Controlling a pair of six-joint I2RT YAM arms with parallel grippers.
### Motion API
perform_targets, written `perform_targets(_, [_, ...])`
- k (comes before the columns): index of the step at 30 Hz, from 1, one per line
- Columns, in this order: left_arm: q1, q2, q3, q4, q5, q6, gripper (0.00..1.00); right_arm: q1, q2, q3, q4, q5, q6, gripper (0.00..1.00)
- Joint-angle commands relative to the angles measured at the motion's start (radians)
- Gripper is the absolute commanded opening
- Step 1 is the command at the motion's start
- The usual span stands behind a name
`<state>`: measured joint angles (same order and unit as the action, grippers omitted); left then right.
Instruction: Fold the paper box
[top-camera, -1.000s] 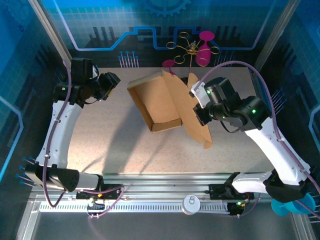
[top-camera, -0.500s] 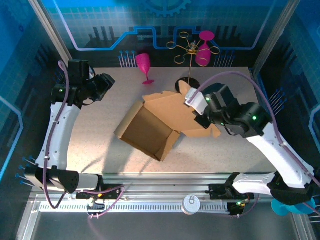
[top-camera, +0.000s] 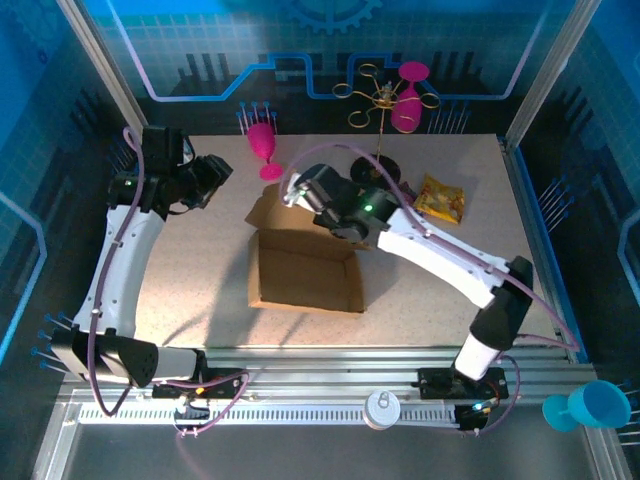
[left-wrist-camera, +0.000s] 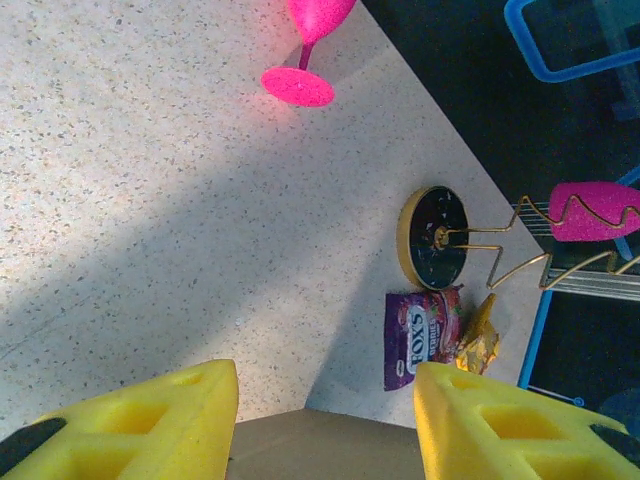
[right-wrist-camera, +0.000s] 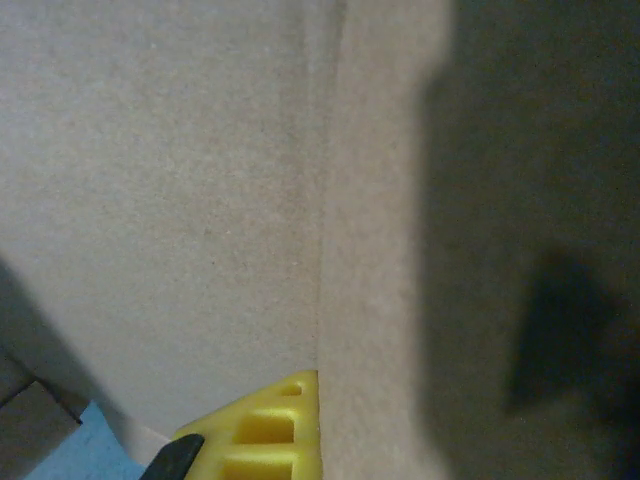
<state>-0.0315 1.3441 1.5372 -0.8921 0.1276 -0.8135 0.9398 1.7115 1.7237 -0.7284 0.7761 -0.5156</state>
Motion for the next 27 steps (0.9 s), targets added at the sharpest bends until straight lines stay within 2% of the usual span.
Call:
perform_targets(1, [0.023,-0.029,-0.019,0.002,0.027,-0.024,0.51,0.051,0.038,0.032,0.134,0.114,-0.094,0.00])
perform_targets(10, [0.071,-0.009,-0.062,0.041,0.168,-0.168,0.52,0.113,0.065,-0.111,0.354,0.196,-0.205,0.00])
perform_targets(13, [0.070,0.004,-0.101,0.083,0.236,-0.267,0.51,0.116,0.066,-0.130,0.406,0.224,-0.237,0.00])
perform_targets(18, [0.060,0.003,-0.183,0.176,0.320,-0.465,0.50,0.116,0.058,-0.126,0.395,0.215,-0.239,0.00])
perform_targets(24, [0.051,-0.021,-0.209,0.196,0.355,-0.560,0.51,0.113,0.053,-0.108,0.364,0.214,-0.244,0.00])
perform_targets(27, [0.054,-0.045,-0.185,0.157,0.328,-0.540,0.50,0.106,0.058,-0.099,0.351,0.213,-0.245,0.00])
